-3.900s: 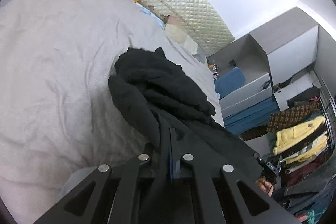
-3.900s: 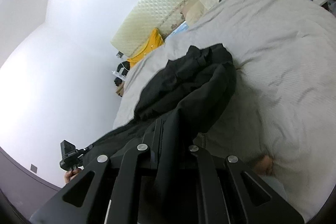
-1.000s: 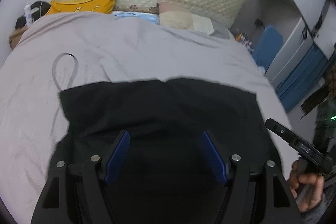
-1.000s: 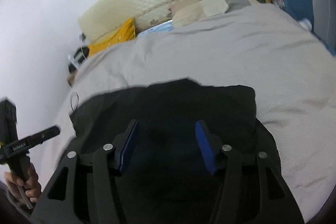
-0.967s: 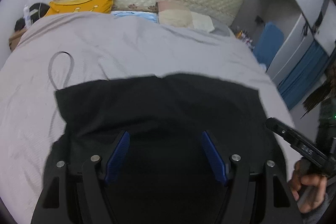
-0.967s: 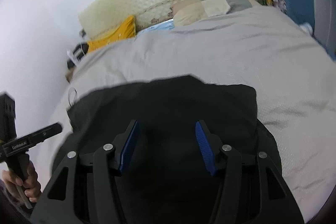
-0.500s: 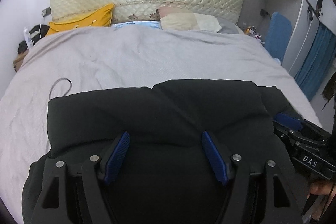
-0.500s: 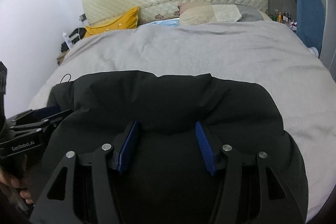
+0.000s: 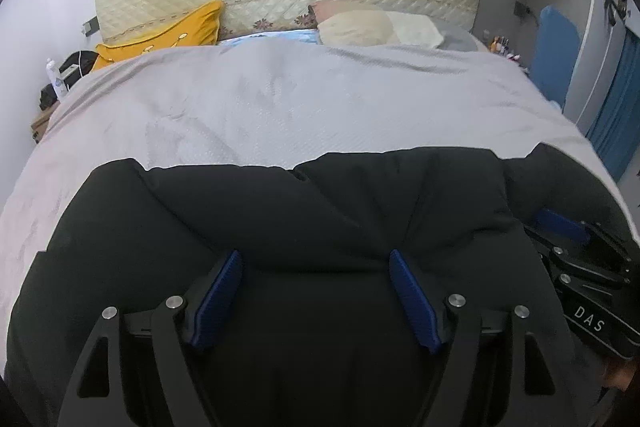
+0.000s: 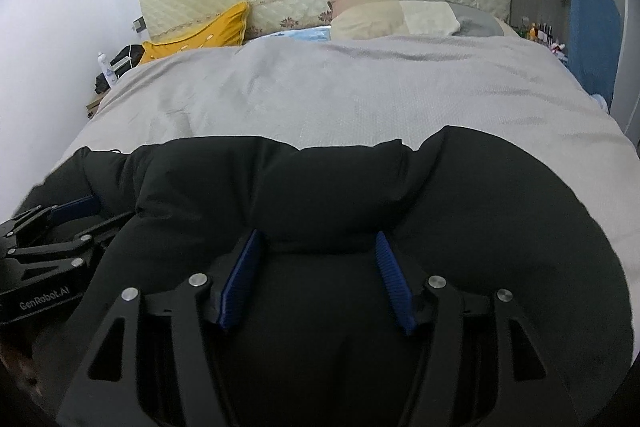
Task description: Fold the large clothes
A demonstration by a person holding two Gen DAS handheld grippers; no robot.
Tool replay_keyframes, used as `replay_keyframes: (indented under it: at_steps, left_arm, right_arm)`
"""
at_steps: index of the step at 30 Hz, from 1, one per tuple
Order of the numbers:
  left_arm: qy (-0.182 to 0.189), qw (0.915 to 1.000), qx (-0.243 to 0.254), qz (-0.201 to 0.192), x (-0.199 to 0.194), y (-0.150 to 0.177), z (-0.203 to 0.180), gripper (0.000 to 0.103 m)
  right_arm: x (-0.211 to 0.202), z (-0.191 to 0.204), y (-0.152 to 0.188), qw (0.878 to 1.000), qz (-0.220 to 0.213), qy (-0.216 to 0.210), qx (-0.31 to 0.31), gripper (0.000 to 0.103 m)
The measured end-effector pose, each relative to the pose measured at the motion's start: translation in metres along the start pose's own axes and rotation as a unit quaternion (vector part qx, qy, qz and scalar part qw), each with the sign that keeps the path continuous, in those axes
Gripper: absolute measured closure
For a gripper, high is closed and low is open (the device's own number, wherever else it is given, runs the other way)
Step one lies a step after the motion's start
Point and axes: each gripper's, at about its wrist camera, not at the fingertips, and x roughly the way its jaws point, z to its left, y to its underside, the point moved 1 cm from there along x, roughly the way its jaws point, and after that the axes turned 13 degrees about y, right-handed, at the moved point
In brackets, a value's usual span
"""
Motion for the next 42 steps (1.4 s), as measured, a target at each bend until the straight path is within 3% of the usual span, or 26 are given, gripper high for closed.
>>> replay_keyframes:
  at_steps: [8,15,17,20,27,36,42]
  left_arm:
    - [-0.005,1.0000,0.005,-0.003,-0.011,0.007,-0.005,0.028]
    - [0.001,0.9996,-0.010,-0.028,-0.053,0.010,0.001,0.028]
    - [-0.008,0.9990,-0.014,-0.043,-0.068,0.008,0.008,0.028]
    - [-0.047,0.9975,-0.015,-0.051,-0.081,0.008,0.025,0.028]
    - [-0.066,0.9961,-0.054,-0.021,-0.059,0.025,0.065,0.027]
    - [-0.082,0.9958,-0.029,-0.028,-0.047,0.037,0.061,0.026]
    - [-0.082,0.9951,-0.038,-0.040,-0.055,0.040,0.060,0.026]
  right_arm:
    - [-0.002,0.000,0.009,1.000,-0.012,0.002,0.001,0.042]
    - [-0.032,-0.015,0.011,1.000,-0.030,0.002,-0.001,0.038]
    - [-0.042,-0.022,0.010,0.999,-0.038,0.005,0.001,0.030]
    - [-0.052,-0.044,0.011,0.999,-0.032,0.006,0.023,0.027]
    - [-0.045,-0.075,0.014,0.999,-0.018,0.013,0.030,0.024]
    - [-0.019,-0.076,0.027,1.000,-0.004,0.011,0.027,0.023]
    - [-0.025,-0.077,0.028,0.999,0.006,0.021,0.034,0.022]
